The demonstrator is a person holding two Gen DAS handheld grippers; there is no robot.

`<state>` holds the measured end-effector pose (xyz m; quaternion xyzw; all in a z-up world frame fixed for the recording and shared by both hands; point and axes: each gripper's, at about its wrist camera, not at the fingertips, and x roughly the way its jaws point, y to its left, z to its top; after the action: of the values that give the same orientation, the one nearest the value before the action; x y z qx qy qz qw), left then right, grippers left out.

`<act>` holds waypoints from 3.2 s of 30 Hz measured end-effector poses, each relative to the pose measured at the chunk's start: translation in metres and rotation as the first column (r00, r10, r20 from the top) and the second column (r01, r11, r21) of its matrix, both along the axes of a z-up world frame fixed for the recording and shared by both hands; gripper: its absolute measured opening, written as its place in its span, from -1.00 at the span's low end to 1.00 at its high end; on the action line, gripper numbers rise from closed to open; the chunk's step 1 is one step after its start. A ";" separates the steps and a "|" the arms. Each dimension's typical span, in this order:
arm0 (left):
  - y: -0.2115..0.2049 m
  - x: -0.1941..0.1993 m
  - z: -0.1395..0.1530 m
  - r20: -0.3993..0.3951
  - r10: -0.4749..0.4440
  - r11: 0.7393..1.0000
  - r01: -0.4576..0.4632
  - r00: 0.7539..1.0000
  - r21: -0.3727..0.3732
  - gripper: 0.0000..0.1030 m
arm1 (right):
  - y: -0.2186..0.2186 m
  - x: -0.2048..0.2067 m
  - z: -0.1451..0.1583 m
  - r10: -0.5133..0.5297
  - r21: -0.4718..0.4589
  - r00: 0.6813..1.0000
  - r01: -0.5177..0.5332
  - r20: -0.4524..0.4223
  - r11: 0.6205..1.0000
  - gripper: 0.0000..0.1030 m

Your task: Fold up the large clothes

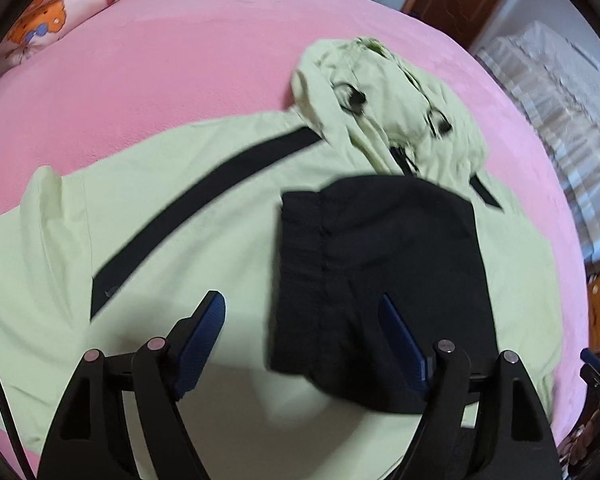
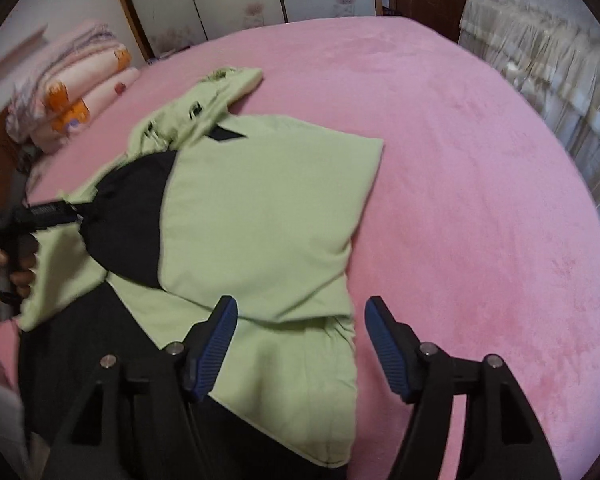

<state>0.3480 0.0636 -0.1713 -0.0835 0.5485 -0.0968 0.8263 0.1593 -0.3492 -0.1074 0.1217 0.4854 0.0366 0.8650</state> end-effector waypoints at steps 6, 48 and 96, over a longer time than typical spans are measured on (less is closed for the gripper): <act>-0.004 0.031 -0.014 -0.046 0.016 1.000 -0.017 0.999 -0.006 0.50 | -0.038 0.059 -0.011 -0.157 0.073 0.987 0.160 -0.046 0.984 0.29; -0.072 -0.080 0.037 0.152 -0.040 0.988 0.017 0.988 0.154 0.88 | 0.093 0.054 -0.014 -0.009 -0.106 1.000 0.009 0.001 0.994 -0.36; -0.083 -0.096 0.002 0.072 -0.047 0.989 0.037 0.996 0.144 0.85 | 0.054 0.010 -0.035 -0.257 -0.266 0.966 0.239 -0.032 0.934 -0.30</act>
<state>0.2518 -0.0190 -0.1692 -0.0090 0.5244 -0.0777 0.8479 0.1693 -0.2948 -0.1419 0.0688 0.4953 -0.1409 0.8545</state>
